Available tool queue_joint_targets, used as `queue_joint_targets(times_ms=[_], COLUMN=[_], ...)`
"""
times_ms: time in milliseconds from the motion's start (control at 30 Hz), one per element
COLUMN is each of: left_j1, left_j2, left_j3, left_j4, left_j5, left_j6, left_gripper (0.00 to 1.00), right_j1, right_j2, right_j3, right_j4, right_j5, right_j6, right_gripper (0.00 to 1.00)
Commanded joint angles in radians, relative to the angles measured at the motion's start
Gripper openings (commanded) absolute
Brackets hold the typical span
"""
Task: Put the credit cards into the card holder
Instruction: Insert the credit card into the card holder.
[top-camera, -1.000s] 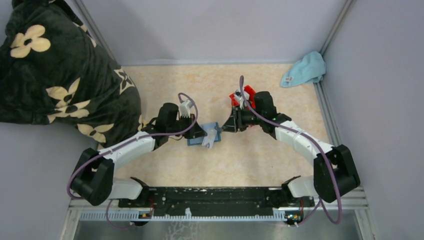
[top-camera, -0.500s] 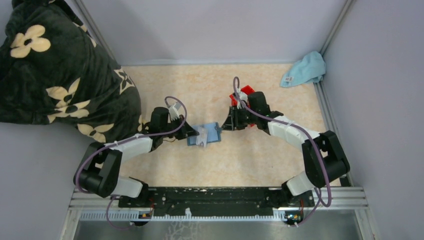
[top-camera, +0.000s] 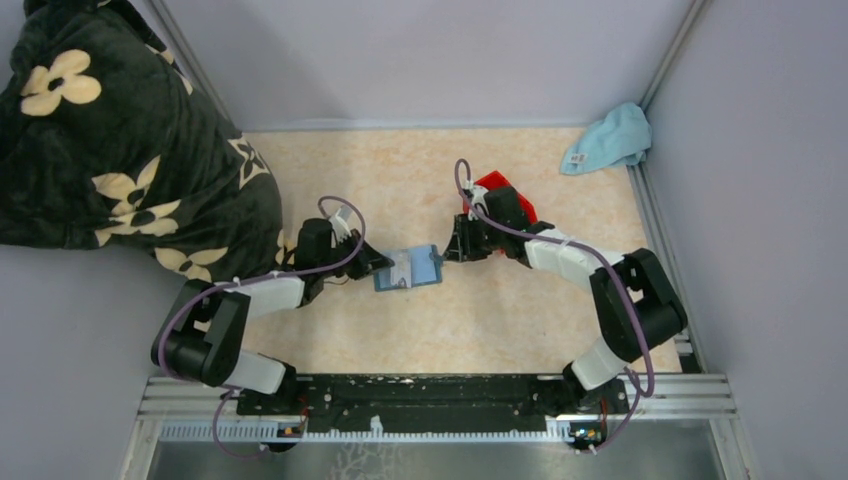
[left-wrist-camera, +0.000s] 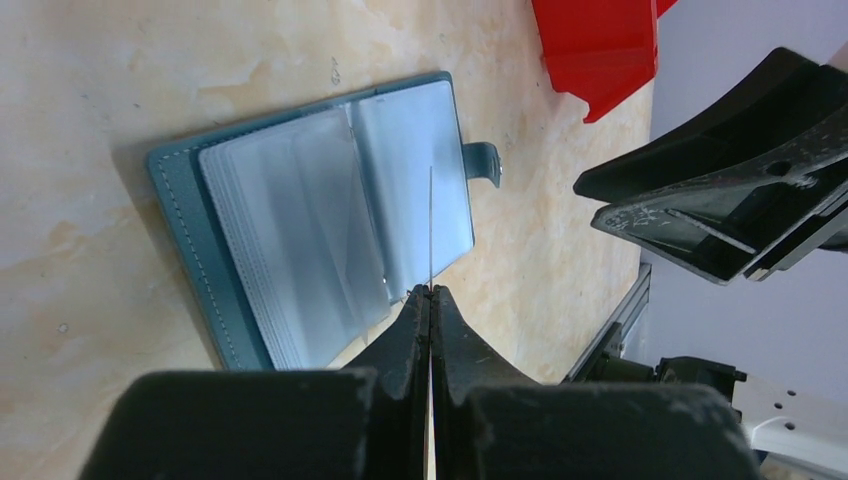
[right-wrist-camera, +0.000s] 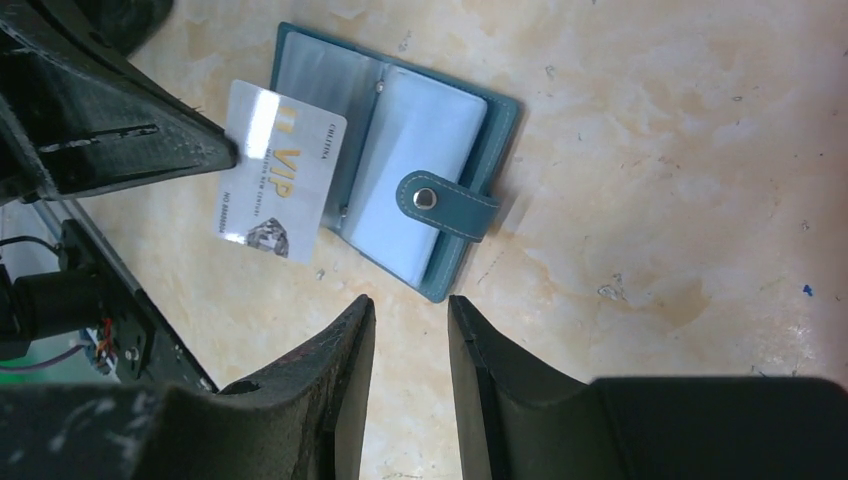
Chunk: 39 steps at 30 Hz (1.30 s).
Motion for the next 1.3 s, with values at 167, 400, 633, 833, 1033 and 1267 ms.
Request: queue_joint_targets(times_ms=[167, 400, 633, 833, 1033, 1267], left_j1=[0.023, 0.026, 0.028, 0.029, 0.032, 0.036], left_j2=[0.041, 0.077, 0.112, 0.133, 0.146, 0.162], left_j3=[-0.042, -0.040, -0.045, -0.049, -0.049, -0.040], left_j4=[0.141, 0.178, 0.211, 0.231, 0.234, 0.238], left_j5=[-0.024, -0.024, -0.017, -0.021, -0.029, -0.025], left_j6=[-0.075, -0.097, -0.111, -0.123, -0.129, -0.139], left_gripper=[0.00, 0.00, 0.00, 0.00, 0.00, 0.00], right_j1=[0.020, 0.021, 0.023, 0.023, 0.023, 0.023], right_j2=[0.045, 0.069, 0.084, 0.089, 0.089, 0.114], right_j3=[0.058, 0.059, 0.061, 0.061, 0.061, 0.064], right_j4=[0.051, 0.069, 0.073, 0.073, 0.073, 0.073], right_j5=[0.068, 0.085, 0.084, 0.085, 0.084, 0.084], right_j6=[-0.012, -0.001, -0.001, -0.004, -0.007, -0.009], right_gripper=[0.33, 0.33, 0.33, 0.32, 0.32, 0.32])
